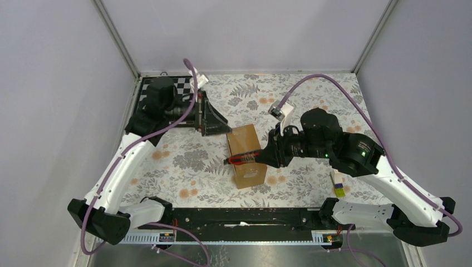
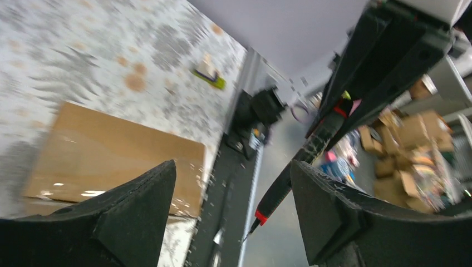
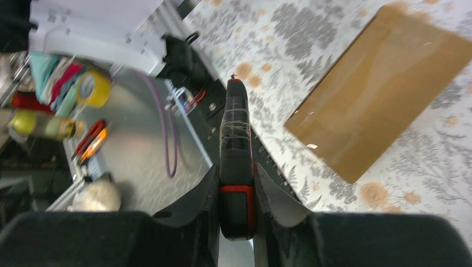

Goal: Unpack the express box
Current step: Pick up the knife from the center of the board.

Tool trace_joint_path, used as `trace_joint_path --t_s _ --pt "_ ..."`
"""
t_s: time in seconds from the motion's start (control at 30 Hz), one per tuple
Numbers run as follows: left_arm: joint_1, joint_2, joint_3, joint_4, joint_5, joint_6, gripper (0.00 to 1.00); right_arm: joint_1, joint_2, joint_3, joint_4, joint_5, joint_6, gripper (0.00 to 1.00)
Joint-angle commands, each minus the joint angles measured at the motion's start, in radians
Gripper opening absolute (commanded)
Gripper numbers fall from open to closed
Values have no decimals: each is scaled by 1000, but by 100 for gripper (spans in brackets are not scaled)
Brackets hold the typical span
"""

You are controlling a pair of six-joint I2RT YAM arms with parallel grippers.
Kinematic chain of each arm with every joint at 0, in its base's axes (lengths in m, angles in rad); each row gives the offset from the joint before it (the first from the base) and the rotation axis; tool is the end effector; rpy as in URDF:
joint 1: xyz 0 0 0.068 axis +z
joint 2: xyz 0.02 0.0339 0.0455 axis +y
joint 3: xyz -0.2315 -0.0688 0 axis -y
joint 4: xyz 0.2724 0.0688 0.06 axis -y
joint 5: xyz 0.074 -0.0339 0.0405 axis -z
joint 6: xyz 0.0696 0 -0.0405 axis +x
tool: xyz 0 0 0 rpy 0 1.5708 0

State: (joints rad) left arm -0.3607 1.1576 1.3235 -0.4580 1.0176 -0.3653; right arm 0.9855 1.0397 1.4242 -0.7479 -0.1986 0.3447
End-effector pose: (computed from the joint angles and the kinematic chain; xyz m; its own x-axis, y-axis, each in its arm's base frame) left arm 0.2520 -0.1584 0.3978 -0.5902 0.0220 -0.8069 0.7890 0.2269 -0.5709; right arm 0.1353 0.2291 0.4203 -0.4954 -0.1478 -0.8560 -0.7986 0.4652 0.3819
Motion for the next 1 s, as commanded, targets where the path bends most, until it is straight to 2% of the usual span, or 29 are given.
trace_joint_path --t_s 0.0,0.27,0.57,0.73,0.9,0.97 --pt "-76 -41 -60 60 191 64 77 1 -32 -2 -38 -219 -44 0" --pt "-202 -98 -167 119 290 75 76 1 -25 18 -60 -278 -34 0" --pt "-321 -107 -219 124 216 111 74 1 13 79 -55 -306 -15 0" --pt "-343 -144 -246 121 211 137 72 1 49 147 -97 -311 -18 0" --pt "-355 -154 -252 118 203 131 58 1 80 178 -120 -304 -23 0" --pt "-364 -152 -255 116 201 129 50 1 90 186 -120 -299 -24 0"
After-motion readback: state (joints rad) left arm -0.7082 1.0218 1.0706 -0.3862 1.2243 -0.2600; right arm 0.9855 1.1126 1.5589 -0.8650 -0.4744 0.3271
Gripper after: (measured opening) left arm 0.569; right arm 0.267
